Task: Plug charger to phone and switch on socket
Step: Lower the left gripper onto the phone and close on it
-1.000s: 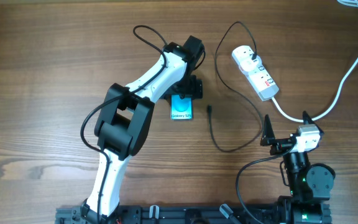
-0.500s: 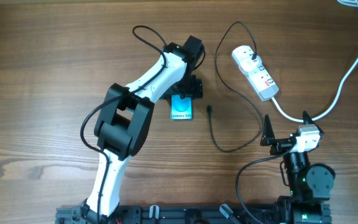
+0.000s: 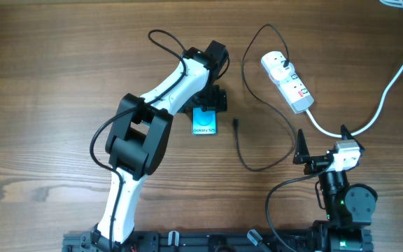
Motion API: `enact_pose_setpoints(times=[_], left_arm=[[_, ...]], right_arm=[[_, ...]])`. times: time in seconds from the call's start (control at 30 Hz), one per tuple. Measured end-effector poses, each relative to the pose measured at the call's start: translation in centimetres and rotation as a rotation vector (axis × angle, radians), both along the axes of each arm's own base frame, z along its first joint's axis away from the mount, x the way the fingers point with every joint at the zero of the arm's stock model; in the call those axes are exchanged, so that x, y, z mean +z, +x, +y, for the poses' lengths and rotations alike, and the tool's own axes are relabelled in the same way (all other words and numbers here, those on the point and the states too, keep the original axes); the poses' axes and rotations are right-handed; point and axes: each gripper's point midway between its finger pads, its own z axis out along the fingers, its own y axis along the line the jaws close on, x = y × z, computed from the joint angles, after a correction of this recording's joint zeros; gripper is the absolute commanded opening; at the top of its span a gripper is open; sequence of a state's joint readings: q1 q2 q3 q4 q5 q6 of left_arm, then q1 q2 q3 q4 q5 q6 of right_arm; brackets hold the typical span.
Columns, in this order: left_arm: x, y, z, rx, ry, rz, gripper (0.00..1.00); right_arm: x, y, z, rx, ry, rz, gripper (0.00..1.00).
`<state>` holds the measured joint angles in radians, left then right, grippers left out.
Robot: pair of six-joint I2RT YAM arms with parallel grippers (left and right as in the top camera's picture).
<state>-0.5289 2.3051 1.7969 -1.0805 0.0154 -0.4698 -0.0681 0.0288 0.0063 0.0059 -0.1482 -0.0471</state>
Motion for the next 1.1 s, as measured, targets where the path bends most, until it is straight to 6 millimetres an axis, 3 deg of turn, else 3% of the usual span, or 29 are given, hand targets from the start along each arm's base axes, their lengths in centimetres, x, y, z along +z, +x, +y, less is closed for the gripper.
enact_pose_setpoints(times=[1.1], left_arm=[[0.01, -0.21, 0.01, 0.001, -0.003, 0.011, 0.99]], right_arm=[[0.0, 0.0, 0.0, 0.0, 0.0, 0.0, 1.0]])
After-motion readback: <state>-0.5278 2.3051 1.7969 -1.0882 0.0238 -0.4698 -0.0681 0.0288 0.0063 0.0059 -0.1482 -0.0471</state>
